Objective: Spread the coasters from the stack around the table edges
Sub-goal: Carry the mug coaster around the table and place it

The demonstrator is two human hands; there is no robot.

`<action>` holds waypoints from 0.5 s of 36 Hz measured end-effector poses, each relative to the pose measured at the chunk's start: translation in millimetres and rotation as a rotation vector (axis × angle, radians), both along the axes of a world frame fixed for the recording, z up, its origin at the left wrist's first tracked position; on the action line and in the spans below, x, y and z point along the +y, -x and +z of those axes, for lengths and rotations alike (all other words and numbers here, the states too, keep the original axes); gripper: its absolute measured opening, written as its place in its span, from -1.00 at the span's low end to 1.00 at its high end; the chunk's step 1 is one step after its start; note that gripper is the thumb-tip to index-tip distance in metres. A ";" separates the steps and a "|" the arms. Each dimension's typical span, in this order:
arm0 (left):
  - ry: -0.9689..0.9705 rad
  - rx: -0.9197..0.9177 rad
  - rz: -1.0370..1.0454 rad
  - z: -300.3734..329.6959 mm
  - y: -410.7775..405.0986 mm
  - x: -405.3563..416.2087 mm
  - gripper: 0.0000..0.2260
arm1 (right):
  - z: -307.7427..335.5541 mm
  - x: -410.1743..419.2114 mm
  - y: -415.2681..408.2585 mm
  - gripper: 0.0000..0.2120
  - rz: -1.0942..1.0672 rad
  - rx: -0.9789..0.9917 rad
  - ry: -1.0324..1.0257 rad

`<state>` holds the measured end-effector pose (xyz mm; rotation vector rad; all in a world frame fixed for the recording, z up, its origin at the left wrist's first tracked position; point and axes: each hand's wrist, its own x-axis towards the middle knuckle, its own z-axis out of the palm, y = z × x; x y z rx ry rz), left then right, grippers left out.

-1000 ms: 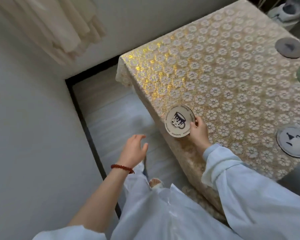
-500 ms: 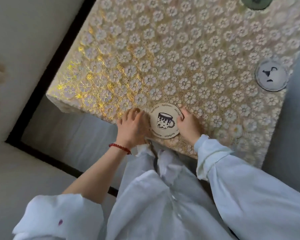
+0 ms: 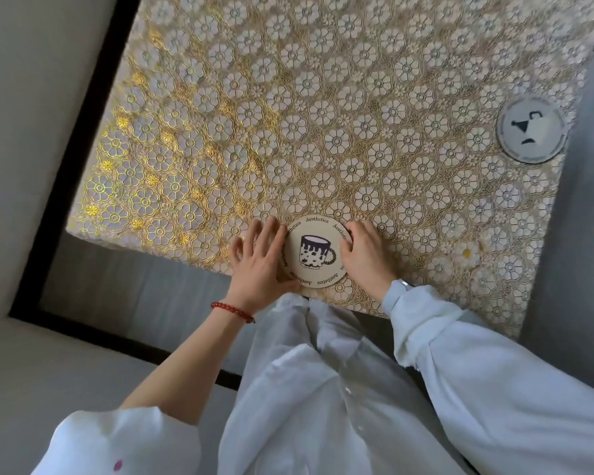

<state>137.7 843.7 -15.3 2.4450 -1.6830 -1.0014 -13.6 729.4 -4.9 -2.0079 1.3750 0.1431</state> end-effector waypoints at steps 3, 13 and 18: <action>-0.008 -0.013 0.001 -0.1 -0.2 -0.7 -0.07 | 0.6 2.2 -0.6 -0.65 -0.018 -0.016 -0.012; -0.035 -0.044 -0.009 -0.8 -2.3 -6.7 -0.08 | -4.6 7.4 7.5 -0.60 -0.004 0.051 0.010; -0.049 -0.060 -0.017 -0.4 -2.3 -7.5 -0.08 | -11.7 13.1 8.2 -0.51 -0.010 -0.001 -0.005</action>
